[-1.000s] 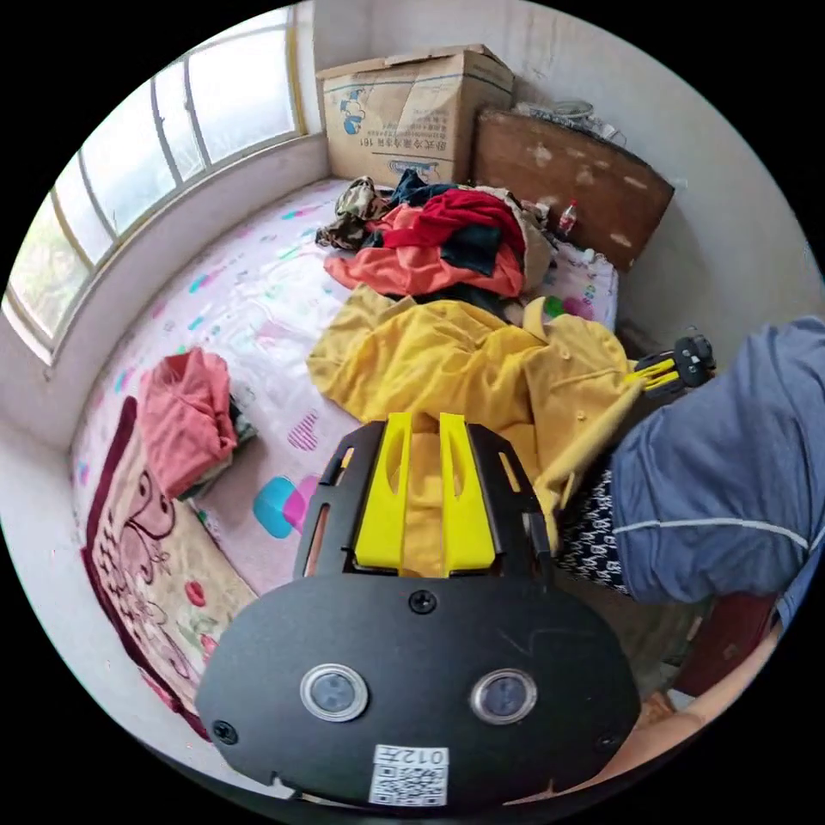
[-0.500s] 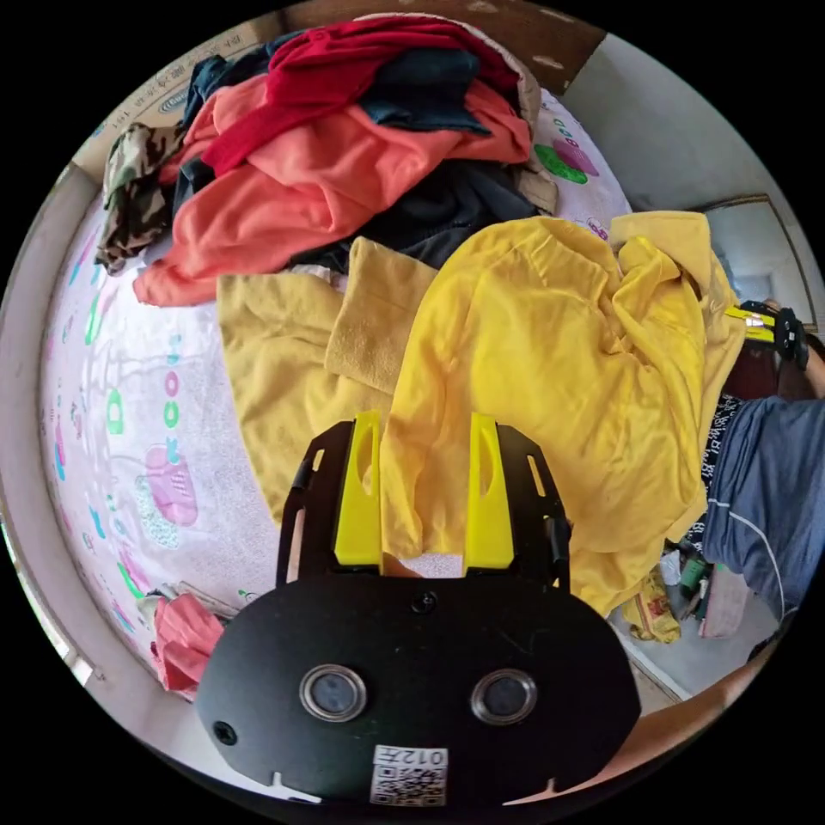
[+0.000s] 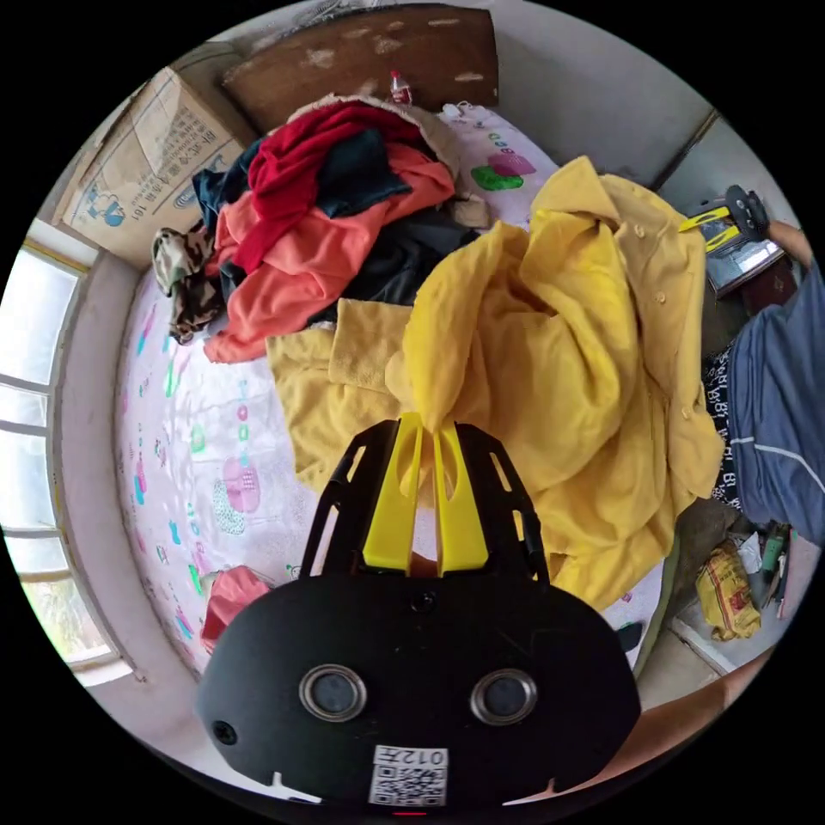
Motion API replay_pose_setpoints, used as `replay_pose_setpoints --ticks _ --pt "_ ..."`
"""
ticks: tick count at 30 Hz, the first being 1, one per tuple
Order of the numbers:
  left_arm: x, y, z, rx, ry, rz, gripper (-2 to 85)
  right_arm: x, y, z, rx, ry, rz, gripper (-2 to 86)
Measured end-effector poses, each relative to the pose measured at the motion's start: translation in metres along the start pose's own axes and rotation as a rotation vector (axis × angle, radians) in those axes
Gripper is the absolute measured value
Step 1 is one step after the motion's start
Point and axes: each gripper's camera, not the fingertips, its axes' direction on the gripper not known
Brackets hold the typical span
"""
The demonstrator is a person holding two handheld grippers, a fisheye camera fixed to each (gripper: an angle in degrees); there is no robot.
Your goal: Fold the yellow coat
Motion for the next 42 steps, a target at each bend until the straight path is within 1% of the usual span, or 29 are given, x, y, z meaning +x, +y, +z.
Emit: replay_pose_setpoints --ticks 1,3,4,6,8,9,10,11,12,13,14,15,16,17,18,19,20,21,23,25,27,28,30,32,35,37,39,40,42 --pt "0.01 0.005 -0.015 0.014 -0.009 -0.001 -0.1 0.006 0.003 0.001 0.012 -0.019 0.015 9.9" --pt "0.068 0.021 -0.068 0.044 -0.023 0.046 -0.2 0.033 0.018 0.007 0.072 -0.104 0.101 9.9" --pt "0.086 0.023 -0.076 0.025 -0.02 0.064 -0.2 0.04 0.022 0.008 0.087 -0.127 0.124 9.9" --pt "0.166 0.028 -0.082 -0.117 0.002 0.147 -0.1 0.058 0.039 0.018 0.131 -0.195 0.185 9.8" --pt "0.221 0.034 -0.068 -0.204 0.078 0.141 0.0 0.065 0.052 0.024 0.158 -0.22 0.211 9.7" --pt "0.252 0.041 -0.054 -0.241 0.14 0.098 0.1 0.067 0.06 0.027 0.174 -0.23 0.221 9.6" --pt "0.264 0.045 -0.045 -0.261 0.167 0.055 0.2 0.067 0.064 0.028 0.18 -0.232 0.226 9.6" --pt "0.282 0.055 -0.025 -0.303 0.208 -0.07 0.3 0.068 0.072 0.031 0.189 -0.235 0.231 9.5" --pt "0.293 0.07 -0.009 -0.32 0.207 -0.19 0.4 0.069 0.078 0.033 0.195 -0.235 0.235 9.5" --pt "0.295 0.079 -0.006 -0.313 0.2 -0.26 0.5 0.069 0.081 0.034 0.198 -0.236 0.236 9.5" --pt "0.291 0.1 -0.006 -0.255 0.214 -0.427 0.6 0.069 0.087 0.036 0.202 -0.239 0.239 9.4" --pt "0.278 0.124 -0.018 -0.142 0.276 -0.606 0.8 0.07 0.091 0.038 0.205 -0.24 0.243 9.4" --pt "0.27 0.136 -0.026 -0.069 0.311 -0.688 0.9 0.071 0.093 0.038 0.207 -0.241 0.247 9.4" --pt "0.255 0.158 -0.047 0.069 0.338 -0.802 1.0 0.073 0.096 0.039 0.21 -0.245 0.257 9.4" --pt "0.242 0.171 -0.071 0.164 0.289 -0.857 1.1 0.074 0.098 0.04 0.209 -0.247 0.266 9.4" --pt "0.235 0.172 -0.082 0.192 0.25 -0.863 1.3 0.075 0.099 0.041 0.207 -0.249 0.271 9.4" --pt "0.217 0.167 -0.1 0.203 0.167 -0.843 1.6 0.076 0.101 0.042 0.204 -0.254 0.285 9.4" --pt "0.196 0.151 -0.111 0.189 0.112 -0.78 2.2 0.077 0.102 0.044 0.197 -0.26 0.293 9.3" --pt "0.156 0.119 -0.113 0.146 0.084 -0.714 3.9 0.077 0.102 0.046 0.176 -0.26 0.295 9.2" --pt "0.111 0.083 -0.101 0.135 0.117 -0.667 6.9 0.076 0.101 0.047 0.154 -0.254 0.3 9.1" --pt "0.049 0.031 -0.06 0.091 0.277 -0.599 11.3 0.076 0.099 0.048 0.127 -0.254 0.32 9.0" --pt "0.035 0.019 -0.047 0.075 0.321 -0.592 11.9 0.076 0.098 0.048 0.12 -0.253 0.325 9.0" --pt "-0.015 -0.022 0.016 -0.045 0.578 -0.62 13.9 0.073 0.095 0.045 0.093 -0.239 0.34 8.8" --pt "-0.036 -0.04 0.057 -0.177 0.649 -0.649 14.5 0.068 0.092 0.043 0.07 -0.217 0.338 8.7" --pt "-0.048 -0.052 0.09 -0.311 0.638 -0.691 14.5 0.06 0.089 0.039 0.051 -0.191 0.35 8.6" --pt "-0.042 -0.058 0.105 -0.397 0.629 -0.67 14.3 0.056 0.089 0.039 0.047 -0.188 0.363 8.6" --pt "-0.024 -0.063 0.126 -0.522 0.573 -0.579 12.5 0.053 0.092 0.041 0.043 -0.198 0.372 8.5" --pt "-0.021 -0.064 0.128 -0.525 0.581 -0.557 11.9 0.053 0.093 0.04 0.044 -0.202 0.374 8.5" --pt "-0.023 -0.064 0.115 -0.467 0.568 -0.533 6.8 0.05 0.095 0.036 0.052 -0.201 0.372 8.4"
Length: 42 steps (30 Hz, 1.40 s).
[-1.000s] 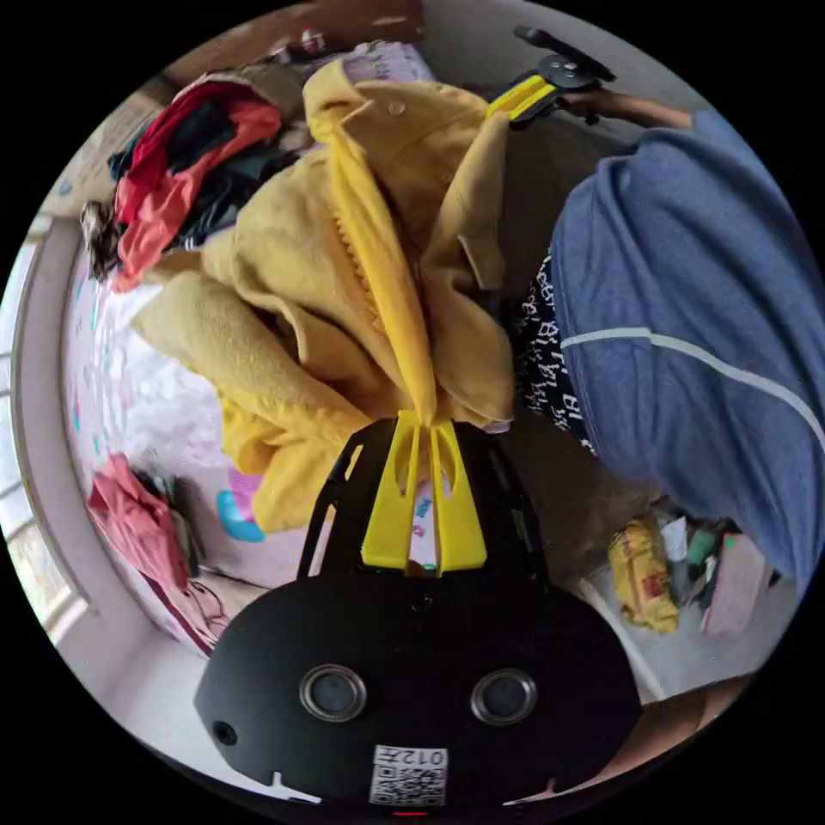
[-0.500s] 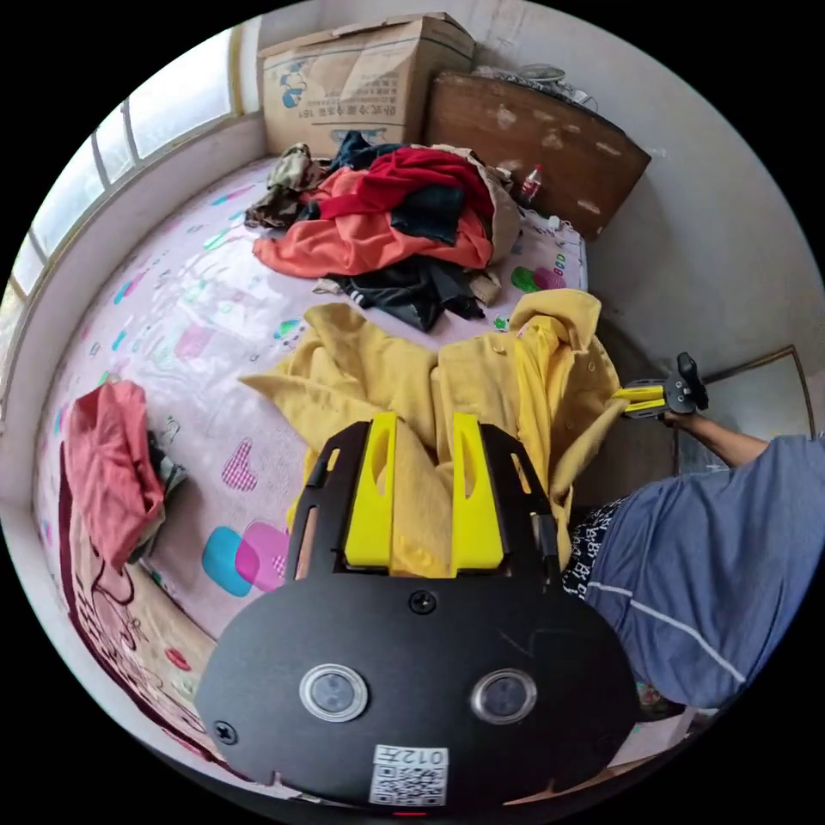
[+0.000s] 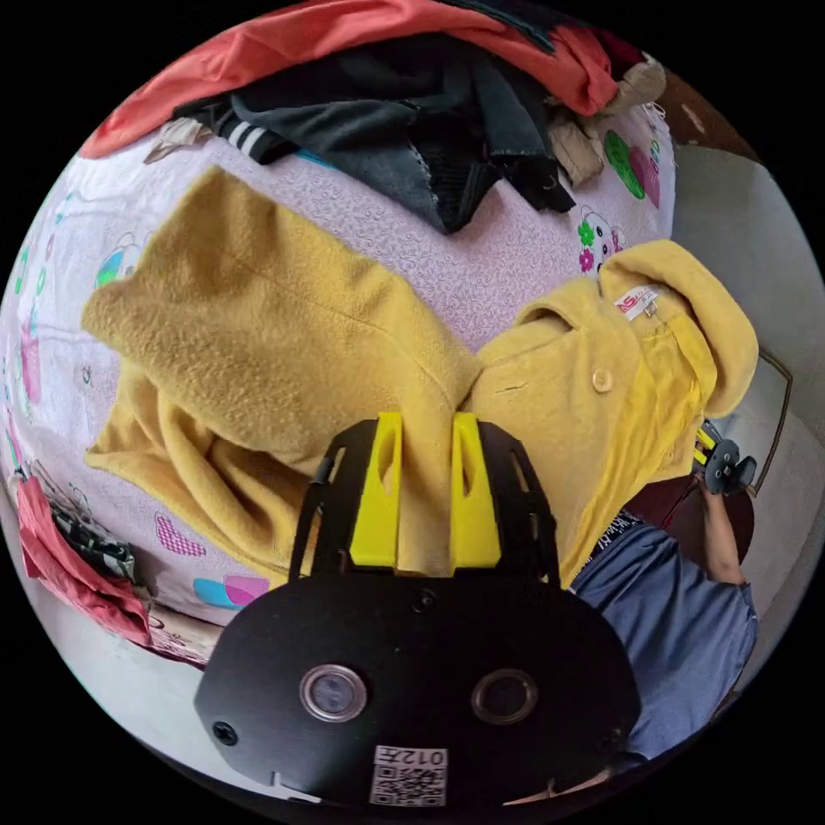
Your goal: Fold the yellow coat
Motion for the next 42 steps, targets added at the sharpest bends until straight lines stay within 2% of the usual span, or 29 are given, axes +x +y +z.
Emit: replay_pose_setpoints --ticks 2,4,6,10,12,15,19,22,24,26,27,30,32,35,39,40,42 --pt "-0.006 0.016 -0.024 0.089 0.022 -0.015 4.3 -0.005 0.002 -0.001 -0.003 0.012 -0.006 8.1" --pt "-0.022 0.041 -0.054 0.209 0.116 -0.057 3.0 -0.012 0.006 -0.001 -0.003 0.036 -0.021 7.5" --pt "-0.045 0.093 -0.104 0.455 0.232 -0.07 2.2 -0.024 0.015 -0.01 0.069 0.069 -0.046 6.3" --pt "-0.064 0.201 -0.187 0.831 0.313 -0.082 2.1 -0.032 0.024 -0.042 0.228 0.08 -0.088 5.1" --pt "-0.059 0.285 -0.243 1.042 0.298 -0.06 2.1 -0.035 0.018 -0.064 0.32 0.112 -0.135 4.9" --pt "-0.029 0.39 -0.286 1.153 0.123 -0.058 1.9 -0.046 0.004 -0.074 0.367 0.193 -0.238 5.5" --pt "-0.002 0.506 -0.277 1.167 0.059 -0.147 1.2 -0.067 -0.017 -0.039 0.27 0.282 -0.383 6.6" --pt "0.005 0.579 -0.209 1.081 0.083 -0.327 0.8 -0.077 -0.02 -0.005 0.201 0.288 -0.458 7.6" --pt "-0.005 0.632 -0.121 1.08 0.255 -0.498 0.8 -0.068 -0.014 0.008 0.198 0.22 -0.429 8.6" --pt "-0.01 0.668 -0.046 1.102 0.342 -0.64 1.2 -0.052 -0.008 0.011 0.197 0.129 -0.378 9.3" --pt "-0.012 0.692 0.002 1.099 0.367 -0.788 1.6 -0.041 -0.004 0.01 0.183 0.056 -0.354 9.8" --pt "-0.005 0.739 0.099 1.192 0.477 -1.013 2.7 -0.015 0.011 0.005 0.116 -0.071 -0.345 11.5" --pt "0.007 0.761 0.131 1.264 0.499 -1.073 2.8 0.004 0.023 -0.003 0.077 -0.107 -0.33 12.3" --pt "0.031 0.788 0.143 1.359 0.444 -1.081 2.0 0.033 0.037 -0.035 0.13 -0.087 -0.279 11.6" --pt "0.06 0.832 0.107 1.495 0.168 -1.085 1.1 0.0 0.002 -0.111 0.385 -0.086 -0.358 9.7" --pt "0.062 0.831 0.095 1.49 0.127 -1.044 1.1 -0.012 -0.008 -0.117 0.416 -0.101 -0.383 9.7" --pt "0.054 0.798 0.038 1.353 0.01 -0.855 1.4 -0.067 -0.059 -0.129 0.492 -0.175 -0.489 9.8"
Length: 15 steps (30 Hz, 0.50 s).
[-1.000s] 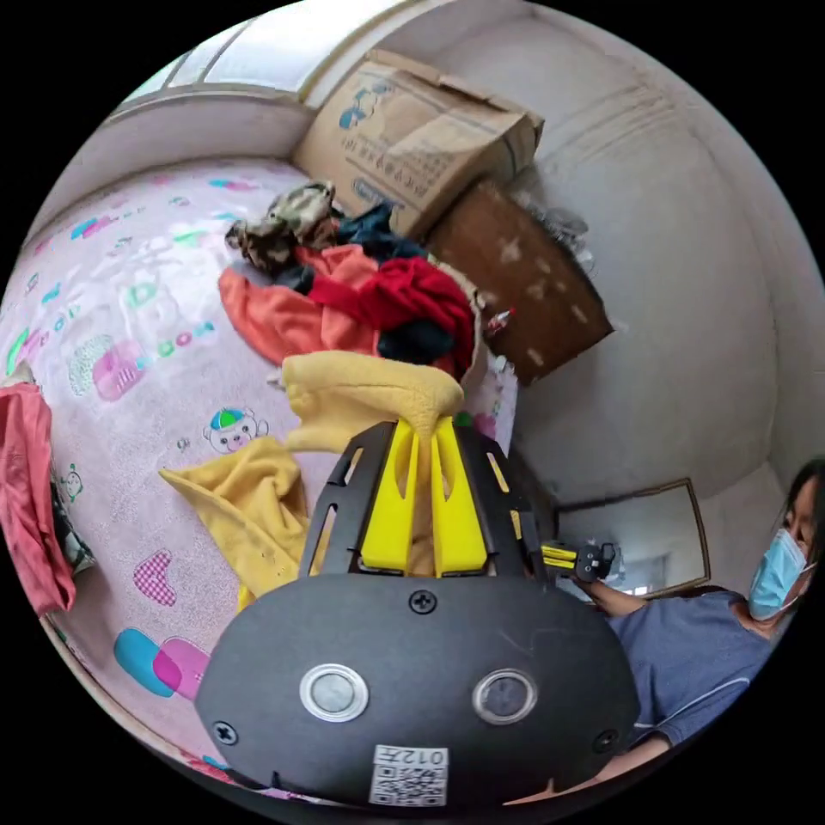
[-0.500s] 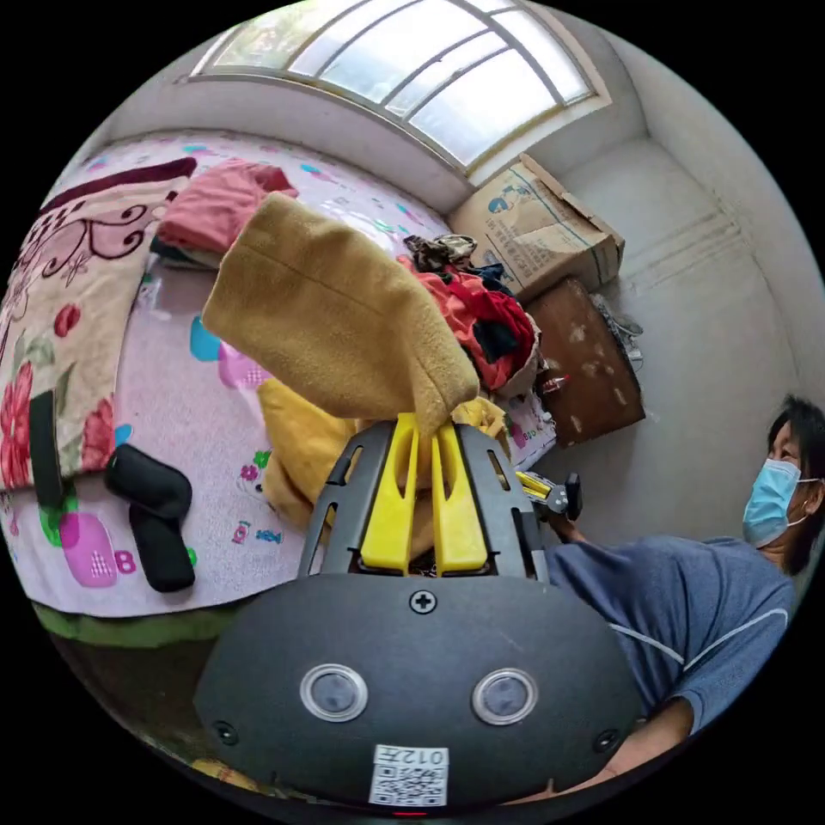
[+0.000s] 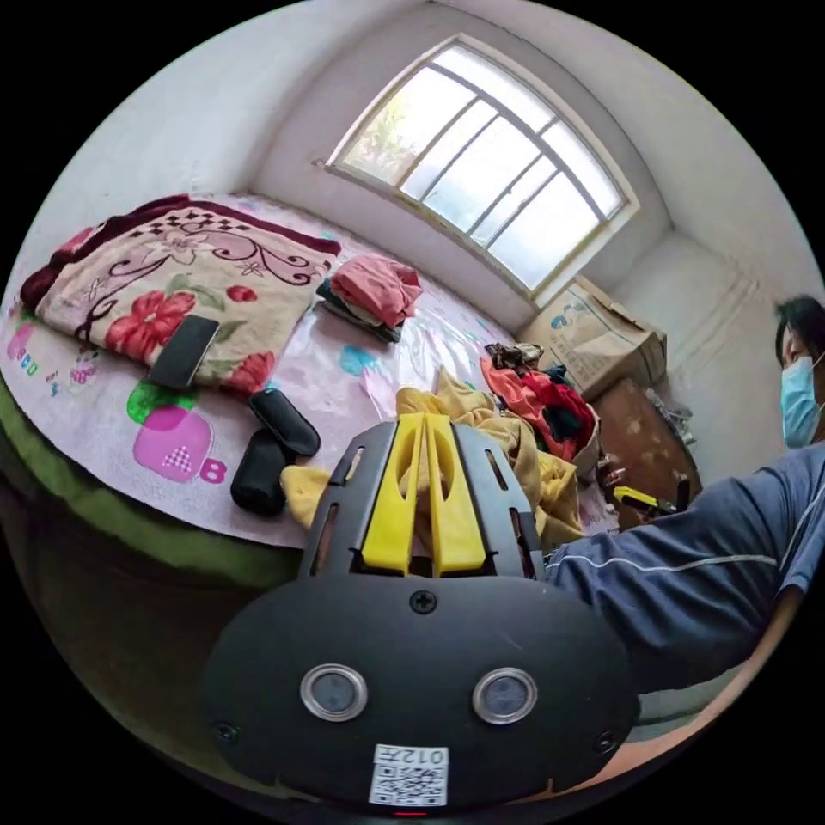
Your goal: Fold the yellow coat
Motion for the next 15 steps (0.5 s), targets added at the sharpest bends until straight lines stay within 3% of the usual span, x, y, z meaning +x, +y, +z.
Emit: replay_pose_setpoints --ticks 4,6,8,15 --pt "0.079 -0.07 0.078 -0.238 0.019 0.355 2.2 -0.023 -0.091 0.071 0.031 -0.048 -0.083 10.4" --pt "0.127 -0.092 0.14 -0.386 -0.019 0.591 2.5 -0.032 -0.139 0.125 -0.039 -0.108 -0.106 11.4" --pt "0.15 -0.103 0.183 -0.47 -0.032 0.697 2.5 -0.038 -0.162 0.161 -0.093 -0.138 -0.114 11.8" --pt "0.164 -0.151 0.317 -0.637 0.184 0.629 2.4 -0.033 -0.177 0.238 -0.27 -0.061 -0.046 8.0"
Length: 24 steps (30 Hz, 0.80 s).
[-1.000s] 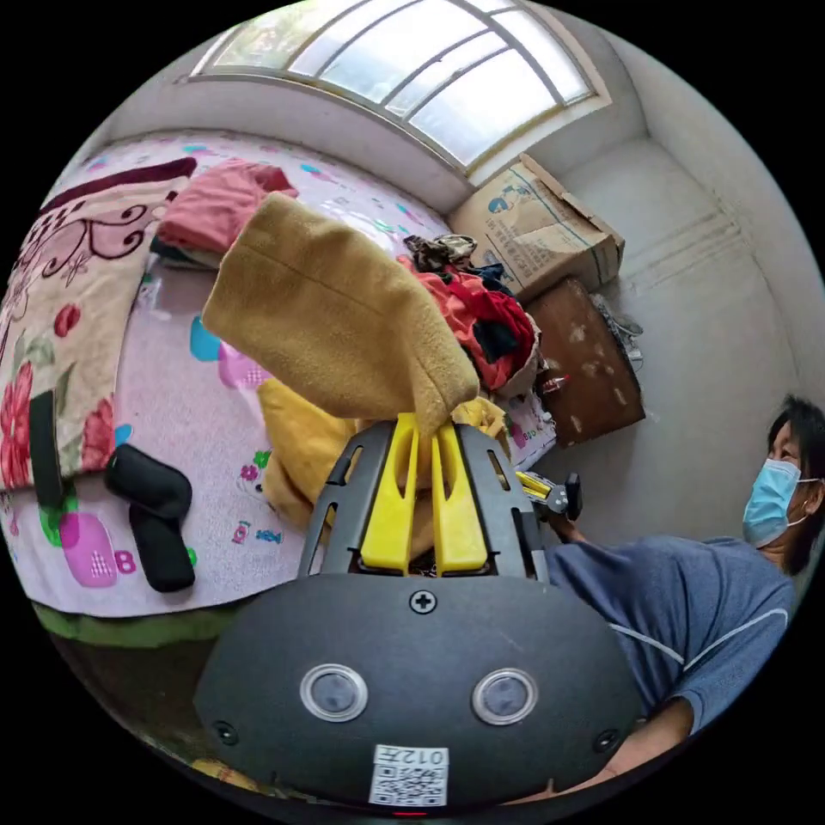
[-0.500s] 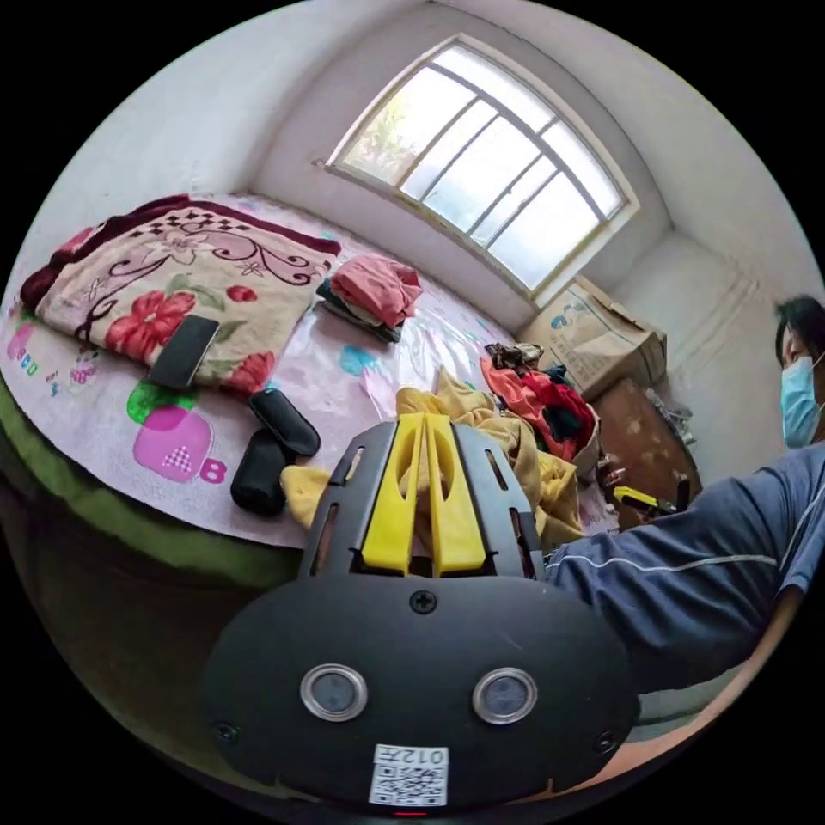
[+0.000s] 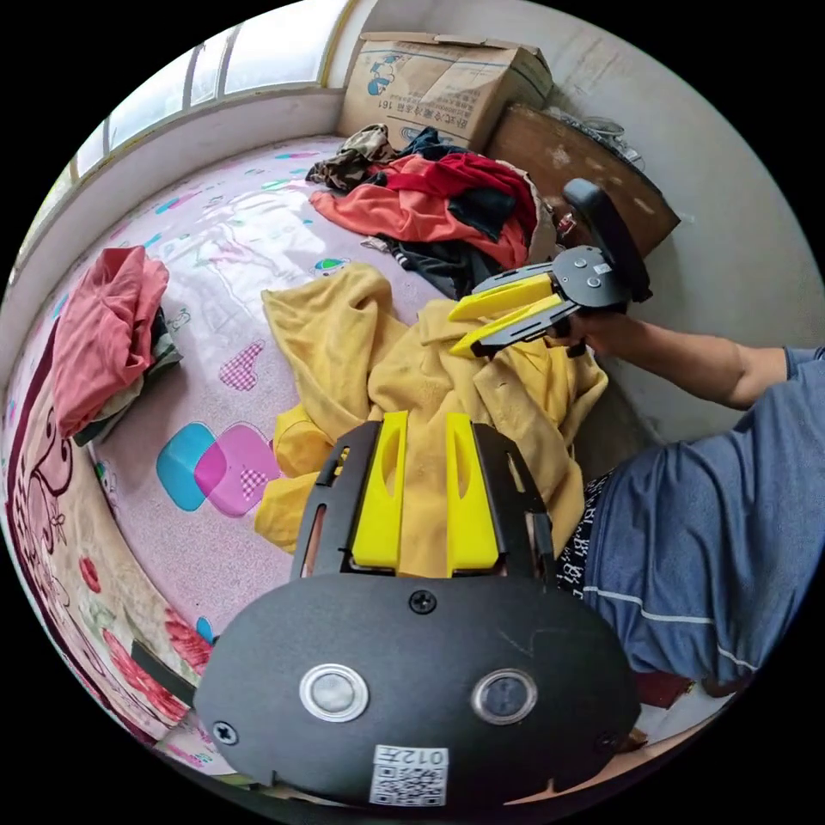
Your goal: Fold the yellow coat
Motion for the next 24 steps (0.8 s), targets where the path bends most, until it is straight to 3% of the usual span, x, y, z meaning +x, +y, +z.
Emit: replay_pose_setpoints --ticks 9,16,22,24 --pt "-0.014 -0.066 0.095 -0.242 0.171 0.053 1.3 0.04 0.106 -0.043 0.2 0.031 0.2 2.8" --pt "-0.051 -0.08 0.044 -0.003 0.243 -0.055 0.2 0.063 0.161 -0.052 0.266 -0.009 0.328 2.4" --pt "-0.044 -0.089 0.026 -0.124 0.065 -0.048 1.8 0.064 0.162 -0.051 0.301 -0.034 0.221 2.4" --pt "-0.039 -0.08 0.028 -0.183 -0.075 -0.058 4.6 0.065 0.168 -0.047 0.278 -0.034 0.182 2.4"
